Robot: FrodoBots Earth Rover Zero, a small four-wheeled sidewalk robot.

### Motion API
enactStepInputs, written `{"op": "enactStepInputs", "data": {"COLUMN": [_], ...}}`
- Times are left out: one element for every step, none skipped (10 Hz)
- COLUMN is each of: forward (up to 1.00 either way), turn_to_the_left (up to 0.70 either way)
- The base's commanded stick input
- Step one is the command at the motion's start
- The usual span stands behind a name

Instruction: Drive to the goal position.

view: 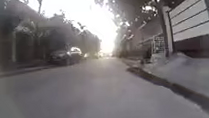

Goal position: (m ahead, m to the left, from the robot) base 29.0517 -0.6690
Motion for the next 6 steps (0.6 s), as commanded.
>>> {"op": "enactStepInputs", "data": {"forward": [1.0,1.0,1.0,1.0,1.0,1.0], "turn_to_the_left": [0.01,0.01,0.01,0.01,0.01,0.01]}}
